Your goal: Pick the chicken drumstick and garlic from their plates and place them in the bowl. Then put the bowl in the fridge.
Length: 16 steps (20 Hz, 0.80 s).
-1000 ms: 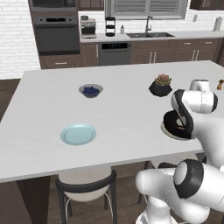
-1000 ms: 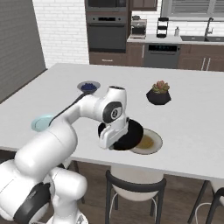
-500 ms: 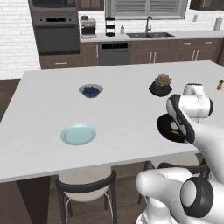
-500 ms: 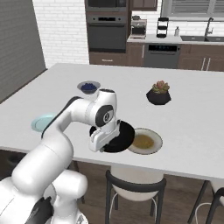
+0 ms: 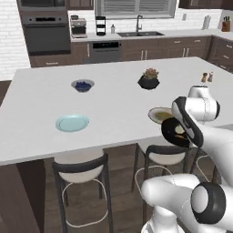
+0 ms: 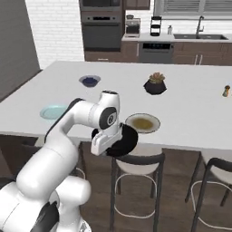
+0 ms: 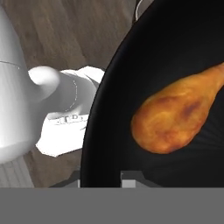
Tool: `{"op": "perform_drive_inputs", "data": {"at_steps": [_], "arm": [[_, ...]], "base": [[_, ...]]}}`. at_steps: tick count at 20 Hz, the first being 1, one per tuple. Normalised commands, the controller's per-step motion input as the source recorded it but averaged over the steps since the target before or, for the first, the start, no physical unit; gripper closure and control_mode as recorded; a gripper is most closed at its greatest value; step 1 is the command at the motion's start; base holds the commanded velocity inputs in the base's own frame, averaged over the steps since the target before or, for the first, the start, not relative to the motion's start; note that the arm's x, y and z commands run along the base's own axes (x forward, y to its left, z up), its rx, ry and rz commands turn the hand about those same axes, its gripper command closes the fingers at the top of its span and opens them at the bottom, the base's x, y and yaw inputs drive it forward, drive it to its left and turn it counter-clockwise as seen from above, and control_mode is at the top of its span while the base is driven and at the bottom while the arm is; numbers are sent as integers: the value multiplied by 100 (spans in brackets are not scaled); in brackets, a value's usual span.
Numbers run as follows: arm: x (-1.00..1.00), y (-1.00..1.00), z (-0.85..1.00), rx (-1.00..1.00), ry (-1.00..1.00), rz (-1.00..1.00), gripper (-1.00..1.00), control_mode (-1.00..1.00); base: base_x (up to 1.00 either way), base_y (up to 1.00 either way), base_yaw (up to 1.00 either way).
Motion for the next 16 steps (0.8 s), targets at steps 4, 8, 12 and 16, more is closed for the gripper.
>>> {"op": "perform_drive_inputs", "data": {"at_steps": [4, 8, 12, 16], "arm": [[0, 0, 0, 0, 0, 0, 100, 100], [0, 0, 0, 0, 0, 0, 100, 100], [0, 0, 0, 0, 0, 0, 100, 100], [0, 0, 0, 0, 0, 0, 100, 100]], "base": [[4, 0, -76], [5, 10, -85], [2, 15, -89], [0, 22, -94]]}}
